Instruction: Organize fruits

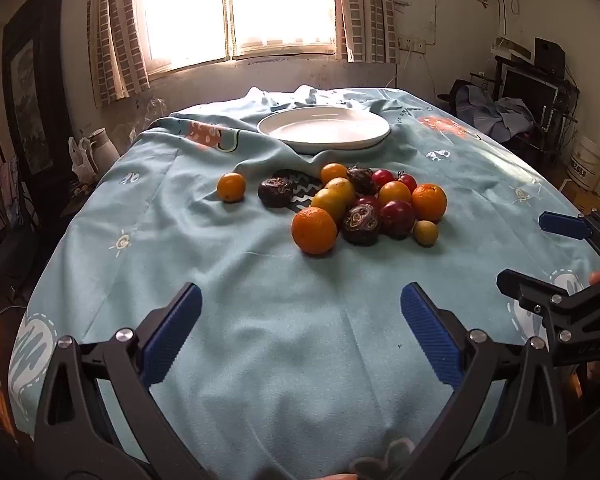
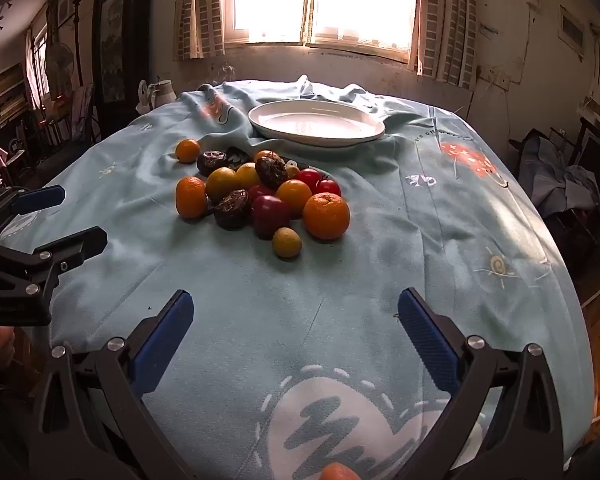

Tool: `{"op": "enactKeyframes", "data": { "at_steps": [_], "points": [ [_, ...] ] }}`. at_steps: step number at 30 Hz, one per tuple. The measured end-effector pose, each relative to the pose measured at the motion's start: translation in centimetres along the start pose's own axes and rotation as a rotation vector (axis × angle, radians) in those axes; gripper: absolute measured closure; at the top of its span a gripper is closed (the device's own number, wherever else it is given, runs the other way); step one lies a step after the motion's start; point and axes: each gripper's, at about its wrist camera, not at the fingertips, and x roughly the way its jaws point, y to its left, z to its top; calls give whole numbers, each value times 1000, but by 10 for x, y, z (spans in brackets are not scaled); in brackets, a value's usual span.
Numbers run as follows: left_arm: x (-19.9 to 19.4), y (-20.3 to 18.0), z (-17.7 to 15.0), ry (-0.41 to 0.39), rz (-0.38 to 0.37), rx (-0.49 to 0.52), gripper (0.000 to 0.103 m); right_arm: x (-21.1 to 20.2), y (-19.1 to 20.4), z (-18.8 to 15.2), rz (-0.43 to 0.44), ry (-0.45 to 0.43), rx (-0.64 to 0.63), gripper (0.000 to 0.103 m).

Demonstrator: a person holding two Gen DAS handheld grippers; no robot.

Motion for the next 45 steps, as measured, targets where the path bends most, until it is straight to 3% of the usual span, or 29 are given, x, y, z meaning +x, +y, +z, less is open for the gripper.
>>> {"op": "enactKeyframes", "data": {
  "at_steps": [8,14,45],
  "points": [
    [9,-2,-2,31,-4,-12,2,-4,3,0,5,-5,0,1],
    [7,2,-3,18,-3,-14,2,6,-12,-3,6,8,4,1],
    [7,4,-5,23,-1,-11,2,10,-3,-3,-6,35,14,1]
  ]
}}
